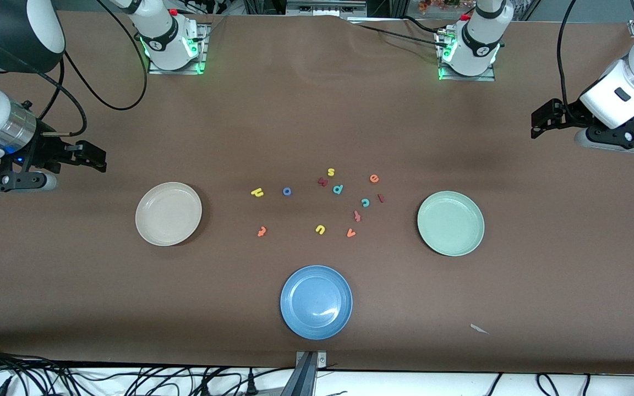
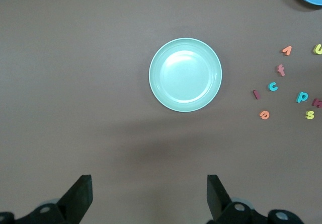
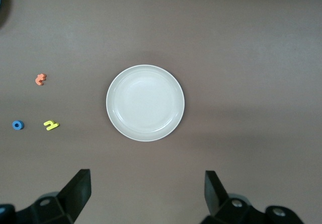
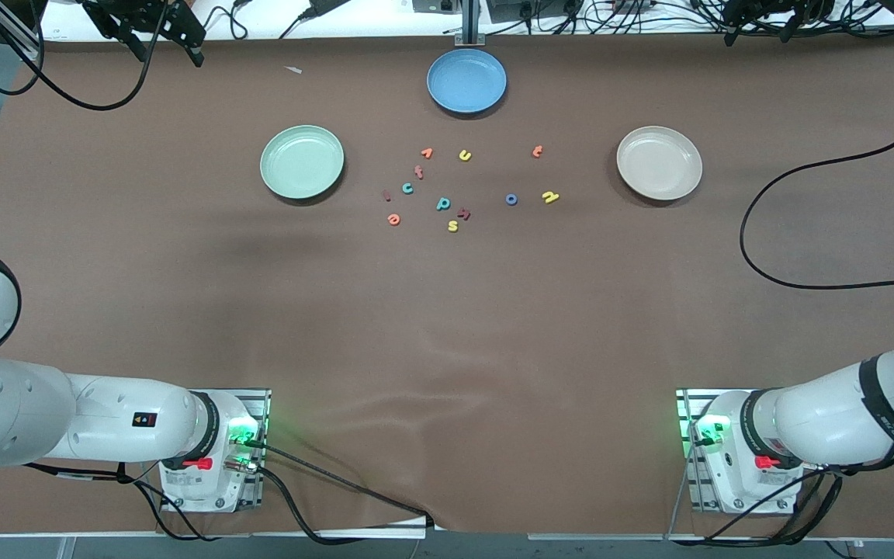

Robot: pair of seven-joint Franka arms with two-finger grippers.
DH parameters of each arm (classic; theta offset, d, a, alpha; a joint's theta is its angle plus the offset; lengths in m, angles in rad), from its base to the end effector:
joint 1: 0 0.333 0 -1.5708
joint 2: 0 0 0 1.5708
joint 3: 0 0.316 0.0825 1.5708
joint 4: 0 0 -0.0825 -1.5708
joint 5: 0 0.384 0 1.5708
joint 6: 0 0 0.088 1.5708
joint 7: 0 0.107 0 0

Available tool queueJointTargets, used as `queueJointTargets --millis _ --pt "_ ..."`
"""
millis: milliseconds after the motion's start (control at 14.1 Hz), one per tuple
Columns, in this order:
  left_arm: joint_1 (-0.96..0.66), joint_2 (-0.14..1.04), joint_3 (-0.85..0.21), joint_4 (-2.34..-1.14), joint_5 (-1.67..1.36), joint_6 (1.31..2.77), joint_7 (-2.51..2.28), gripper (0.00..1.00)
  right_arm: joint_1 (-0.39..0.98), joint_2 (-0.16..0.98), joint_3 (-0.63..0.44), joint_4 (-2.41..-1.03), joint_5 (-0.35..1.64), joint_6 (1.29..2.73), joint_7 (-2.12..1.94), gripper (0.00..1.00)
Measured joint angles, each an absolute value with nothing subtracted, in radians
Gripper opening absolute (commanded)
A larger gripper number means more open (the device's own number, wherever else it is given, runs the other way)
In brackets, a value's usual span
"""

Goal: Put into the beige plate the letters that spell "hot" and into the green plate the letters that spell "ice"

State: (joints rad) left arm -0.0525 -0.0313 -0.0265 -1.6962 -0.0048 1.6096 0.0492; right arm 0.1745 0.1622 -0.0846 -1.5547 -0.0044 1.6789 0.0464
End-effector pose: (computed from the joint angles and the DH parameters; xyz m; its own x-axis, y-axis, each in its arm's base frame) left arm 0.5428 -0.0437 0.5858 0.9903 -0.1275 -0.0550 -0.1273 -0.9918 0.0067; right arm 0.6054 0.0578 0.5473 0.9983 0.0445 -0.0366 0.0452 -0.9988 0.0197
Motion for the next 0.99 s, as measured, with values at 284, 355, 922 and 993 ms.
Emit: queueJointTargets --millis 284,355,922,993 --pt "-0.050 -0.031 -0.025 -1.696 -0.005 1.610 0.049 1.00 0.174 0.162 -0.085 -1.555 -0.004 1.679 0.046 1.00" --pt "-0.050 -0.031 -0.025 -1.696 -0.005 1.610 0.049 1.00 0.174 0.162 -0.085 -1.555 -0.004 1.679 0.046 1.00" --pt "-0.050 -0.031 -0.026 -1.696 -0.005 1.598 0.049 1.00 0.175 0.162 -0.084 -1.555 -0.004 1.679 0.046 1.00" --pt "-0.051 -0.031 -0.027 -1.696 -0.005 1.597 0.049 1.00 0.176 0.162 -0.084 -1.555 -0.004 1.679 0.046 1.00"
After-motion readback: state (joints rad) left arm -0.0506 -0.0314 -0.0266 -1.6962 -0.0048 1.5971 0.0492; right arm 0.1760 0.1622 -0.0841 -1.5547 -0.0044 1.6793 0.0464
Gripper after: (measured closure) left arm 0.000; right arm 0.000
